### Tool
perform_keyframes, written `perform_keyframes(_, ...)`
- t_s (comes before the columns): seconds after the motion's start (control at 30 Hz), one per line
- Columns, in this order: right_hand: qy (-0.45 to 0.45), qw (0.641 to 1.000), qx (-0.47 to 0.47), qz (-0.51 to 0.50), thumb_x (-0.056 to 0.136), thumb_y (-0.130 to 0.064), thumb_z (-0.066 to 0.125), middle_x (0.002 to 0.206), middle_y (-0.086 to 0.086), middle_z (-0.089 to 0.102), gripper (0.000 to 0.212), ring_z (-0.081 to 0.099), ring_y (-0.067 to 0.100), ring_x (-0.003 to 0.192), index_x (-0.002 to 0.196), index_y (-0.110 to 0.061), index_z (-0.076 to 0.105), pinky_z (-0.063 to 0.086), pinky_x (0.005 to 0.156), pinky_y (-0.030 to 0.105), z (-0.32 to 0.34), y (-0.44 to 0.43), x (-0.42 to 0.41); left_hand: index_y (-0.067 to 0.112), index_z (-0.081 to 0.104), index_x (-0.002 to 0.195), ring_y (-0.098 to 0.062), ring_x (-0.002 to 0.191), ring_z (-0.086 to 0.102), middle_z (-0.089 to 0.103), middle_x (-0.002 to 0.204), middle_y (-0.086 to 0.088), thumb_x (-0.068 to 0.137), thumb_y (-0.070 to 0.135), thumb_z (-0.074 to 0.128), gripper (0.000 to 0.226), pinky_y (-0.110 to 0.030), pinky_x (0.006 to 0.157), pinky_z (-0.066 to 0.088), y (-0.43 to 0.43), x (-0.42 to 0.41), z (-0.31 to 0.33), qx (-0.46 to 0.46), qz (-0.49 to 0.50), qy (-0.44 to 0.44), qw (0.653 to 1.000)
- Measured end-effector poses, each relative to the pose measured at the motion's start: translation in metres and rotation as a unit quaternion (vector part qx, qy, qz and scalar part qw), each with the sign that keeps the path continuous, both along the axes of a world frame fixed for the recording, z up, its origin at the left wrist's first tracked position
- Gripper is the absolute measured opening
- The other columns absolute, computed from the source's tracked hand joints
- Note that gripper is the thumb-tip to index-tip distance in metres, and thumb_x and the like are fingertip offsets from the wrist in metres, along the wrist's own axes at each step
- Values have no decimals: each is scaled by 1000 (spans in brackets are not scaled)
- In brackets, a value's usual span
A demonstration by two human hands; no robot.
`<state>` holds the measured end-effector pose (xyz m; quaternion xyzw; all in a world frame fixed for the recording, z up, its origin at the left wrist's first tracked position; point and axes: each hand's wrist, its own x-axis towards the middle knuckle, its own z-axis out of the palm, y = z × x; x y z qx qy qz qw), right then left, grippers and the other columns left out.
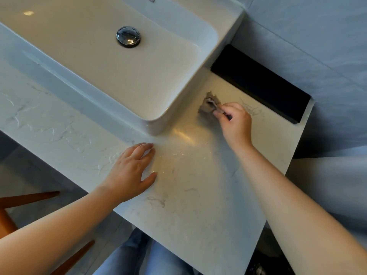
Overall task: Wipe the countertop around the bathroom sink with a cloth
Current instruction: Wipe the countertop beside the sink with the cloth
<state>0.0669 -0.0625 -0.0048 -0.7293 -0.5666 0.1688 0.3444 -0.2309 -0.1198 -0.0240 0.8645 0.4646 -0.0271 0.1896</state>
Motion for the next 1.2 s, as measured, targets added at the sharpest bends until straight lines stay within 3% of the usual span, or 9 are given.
perform_keyframes(0.1,-11,999,-45,-26,85,-15,67,99,4,65,20,59,16,89,103,-7,72,34,70,0,-21,3,19,10,54,132,-27,129,44,49,139,-6,86,56,38,68,-35,108,27,0,0,0,2,0,0,1000)
perform_keyframes(0.27,5,998,-41,-55,85,-16,67,106,3,64,25,58,20,98,109,-10,70,46,84,23,-39,-5,7,8,54,132,-27,129,43,49,139,-7,84,56,42,69,-37,107,31,0,1,-1,6,0,0,1000)
perform_keyframes(0.53,3,1000,-29,-7,84,-15,67,103,0,65,22,58,19,96,104,-13,72,44,79,21,-42,-42,-20,9,53,133,-26,130,41,48,140,-6,82,59,44,72,-39,108,33,-1,2,-4,6,6,3,1000)
perform_keyframes(0.8,3,999,-26,29,80,-18,64,99,-1,66,22,59,22,91,99,-14,74,50,79,32,-45,-98,-55,8,52,133,-27,130,41,48,140,-7,83,59,42,73,-40,108,34,0,2,-4,6,2,8,1000)
perform_keyframes(0.93,28,997,-49,47,79,-18,64,97,-3,66,23,61,21,88,99,-13,74,50,77,30,-38,-119,-69,8,51,134,-28,131,40,47,141,-8,82,61,40,75,-42,109,34,0,1,-4,-1,-6,15,1000)
perform_keyframes(1.07,92,996,-18,-4,78,-14,66,92,-5,63,21,61,13,83,97,-11,74,48,73,21,-11,-108,-55,11,46,138,-26,135,35,41,146,-5,82,67,32,81,-38,111,25,-1,4,-1,-2,4,21,1000)
perform_keyframes(1.2,48,997,0,-56,82,-13,69,96,-1,63,19,58,11,84,101,-9,73,40,72,6,7,-75,2,14,48,138,-26,135,35,41,145,-5,83,67,31,78,-39,110,24,-6,9,9,-1,-2,-4,1000)
